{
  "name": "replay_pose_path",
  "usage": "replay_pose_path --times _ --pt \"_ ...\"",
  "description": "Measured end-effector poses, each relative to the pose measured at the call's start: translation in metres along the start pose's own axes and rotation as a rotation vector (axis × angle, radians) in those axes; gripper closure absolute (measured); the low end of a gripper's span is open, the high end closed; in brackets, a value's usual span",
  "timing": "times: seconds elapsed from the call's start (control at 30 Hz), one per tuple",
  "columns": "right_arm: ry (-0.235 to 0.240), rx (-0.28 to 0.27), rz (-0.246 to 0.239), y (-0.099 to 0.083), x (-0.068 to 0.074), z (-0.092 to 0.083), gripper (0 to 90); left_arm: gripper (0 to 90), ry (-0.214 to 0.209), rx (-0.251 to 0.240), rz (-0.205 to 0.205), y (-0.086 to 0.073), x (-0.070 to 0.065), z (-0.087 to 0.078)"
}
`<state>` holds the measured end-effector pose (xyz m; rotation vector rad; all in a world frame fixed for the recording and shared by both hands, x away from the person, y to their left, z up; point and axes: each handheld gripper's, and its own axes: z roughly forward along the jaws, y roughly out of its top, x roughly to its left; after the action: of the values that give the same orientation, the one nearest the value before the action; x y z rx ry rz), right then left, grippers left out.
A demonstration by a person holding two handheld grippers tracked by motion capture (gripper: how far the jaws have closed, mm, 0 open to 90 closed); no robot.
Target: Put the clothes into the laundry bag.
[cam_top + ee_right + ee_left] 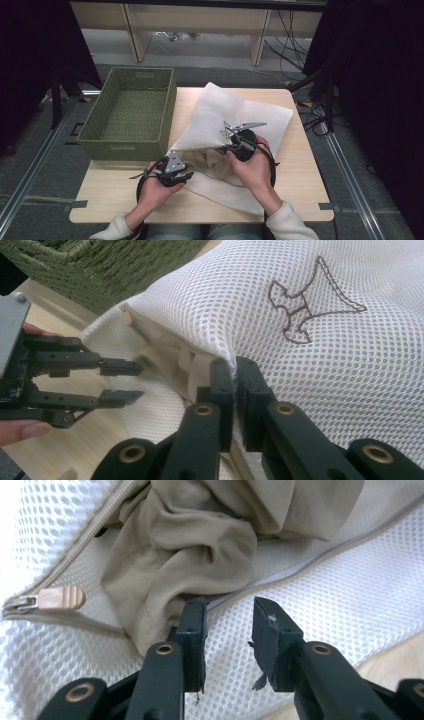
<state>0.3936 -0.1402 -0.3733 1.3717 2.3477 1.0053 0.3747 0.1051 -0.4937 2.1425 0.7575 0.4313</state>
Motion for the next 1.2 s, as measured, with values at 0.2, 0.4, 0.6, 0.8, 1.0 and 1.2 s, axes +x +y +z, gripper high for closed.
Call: replay_pose_path --times 0.2,0.4,0.6,0.8,1.0,1.2 --pt "-0.012 0.028 0.005 -0.004 0.003 0.001 87.3 70.7 0.061 0.008 -0.019 -0.006 0.008 -0.005" --pt "-0.014 0.028 0.001 -0.004 0.004 0.003 87.3 69.5 0.108 0.039 -0.051 -0.009 0.012 -0.001" --pt "-0.012 0.031 -0.004 -0.004 0.003 0.003 87.3 60.0 0.129 0.086 -0.069 -0.008 0.019 0.012" --pt "-0.012 0.032 0.004 -0.004 0.004 0.003 87.3 84.6 0.111 0.054 -0.062 0.002 0.020 0.023" --pt "-0.008 0.037 0.010 -0.004 0.005 0.003 87.2 83.8 0.171 0.029 -0.063 0.015 0.028 0.038" --pt "0.000 0.049 0.002 -0.005 0.006 0.004 87.1 70.5 0.156 0.065 -0.041 0.009 0.027 0.044"
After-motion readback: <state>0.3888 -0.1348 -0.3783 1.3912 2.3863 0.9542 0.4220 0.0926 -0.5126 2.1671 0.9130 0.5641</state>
